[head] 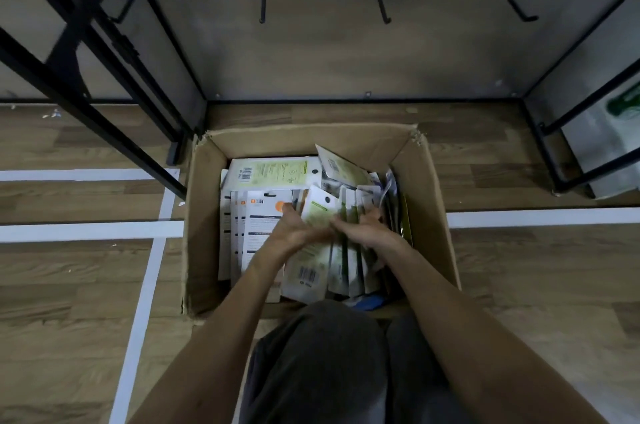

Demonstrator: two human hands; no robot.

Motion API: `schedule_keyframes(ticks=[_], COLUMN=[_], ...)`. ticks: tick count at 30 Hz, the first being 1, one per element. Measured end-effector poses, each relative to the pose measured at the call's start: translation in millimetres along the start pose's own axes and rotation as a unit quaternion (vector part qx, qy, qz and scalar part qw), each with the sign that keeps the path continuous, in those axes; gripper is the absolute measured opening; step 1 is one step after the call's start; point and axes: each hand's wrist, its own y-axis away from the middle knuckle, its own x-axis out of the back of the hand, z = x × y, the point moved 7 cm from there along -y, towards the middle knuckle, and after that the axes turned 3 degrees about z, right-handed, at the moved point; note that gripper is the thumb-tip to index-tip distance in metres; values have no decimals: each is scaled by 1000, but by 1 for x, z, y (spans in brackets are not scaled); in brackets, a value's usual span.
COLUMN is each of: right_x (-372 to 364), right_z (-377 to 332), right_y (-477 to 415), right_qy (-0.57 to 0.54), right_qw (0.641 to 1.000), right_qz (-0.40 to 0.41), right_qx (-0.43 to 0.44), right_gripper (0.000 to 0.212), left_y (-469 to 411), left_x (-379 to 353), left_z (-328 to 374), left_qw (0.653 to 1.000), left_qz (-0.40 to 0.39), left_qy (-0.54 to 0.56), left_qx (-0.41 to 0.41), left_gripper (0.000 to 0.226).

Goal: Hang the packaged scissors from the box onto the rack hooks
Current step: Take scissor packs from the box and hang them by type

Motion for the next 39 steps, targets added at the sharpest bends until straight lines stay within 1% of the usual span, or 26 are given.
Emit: schedule_keyframes(ticks=[2, 4, 6, 7, 8, 10, 11, 13, 14, 16, 18, 20, 22, 23, 25, 27, 30, 33, 36, 37, 39], right_x=[-1, -2, 3, 7, 15, 30, 32, 26, 26, 31, 36, 33, 24, 23, 31, 48, 74, 101, 128, 135, 145], right_z=[3, 6, 10, 11, 12, 10, 10, 11, 9, -1, -22, -50, -74, -83, -98, -112, -134, -156, -180, -187, -205], right_y=[-2, -2, -2, -1, -2, 1, 3, 6, 7, 16, 33, 60, 90, 106, 140, 176, 240, 312, 380, 401, 439], right_qy=[-40, -64, -95, -83, -44, 57, 87, 133, 160, 208, 227, 238, 249, 245, 202, 158, 142, 115, 71, 54, 12], right_qw=[999, 998, 995, 997, 998, 991, 988, 986, 982, 967, 951, 932, 920, 919, 929, 936, 932, 929, 936, 941, 951], right_qz=[-7, -17, -17, 1, 37, 116, 124, 99, 100, 140, 193, 235, 234, 227, 221, 226, 244, 258, 248, 235, 204], right_qx=[-3, -4, -14, -10, 5, 32, 34, 28, 30, 43, 79, 138, 193, 207, 218, 220, 227, 240, 241, 239, 233], right_gripper=[115, 118, 113, 104, 90, 60, 56, 67, 67, 54, 40, 37, 38, 37, 33, 31, 33, 35, 32, 33, 42], left_y=[-3, -5, -3, -1, 0, -1, -3, -4, 0, 13, 20, 30, 49, 63, 94, 132, 190, 251, 313, 334, 372], left_x=[-6, -8, -7, -6, -5, -4, -3, -2, -2, 1, 9, 23, 40, 49, 68, 91, 122, 149, 178, 187, 207], left_z=[-3, -6, -6, -4, -3, -2, -4, -3, 0, 12, 22, 36, 55, 64, 81, 98, 135, 182, 224, 236, 262], left_qw=[1000, 1000, 1000, 999, 999, 998, 998, 997, 997, 995, 992, 986, 980, 977, 976, 979, 982, 983, 983, 982, 979], left_qz=[5, 8, 15, 19, 23, 29, 33, 42, 47, 64, 83, 107, 129, 137, 148, 169, 186, 186, 181, 182, 186], left_qy=[-5, -6, -8, -13, -20, -31, -34, -42, -48, -65, -93, -123, -149, -157, -152, -114, -31, 0, 39, 53, 78], left_qx=[-6, -11, -23, -30, -34, -36, -36, -40, -44, -47, -37, -39, -41, -42, -45, -27, -13, -13, -13, -19, -35], left_gripper=[110, 99, 83, 77, 74, 71, 74, 80, 78, 67, 61, 57, 51, 51, 59, 64, 60, 62, 64, 62, 58])
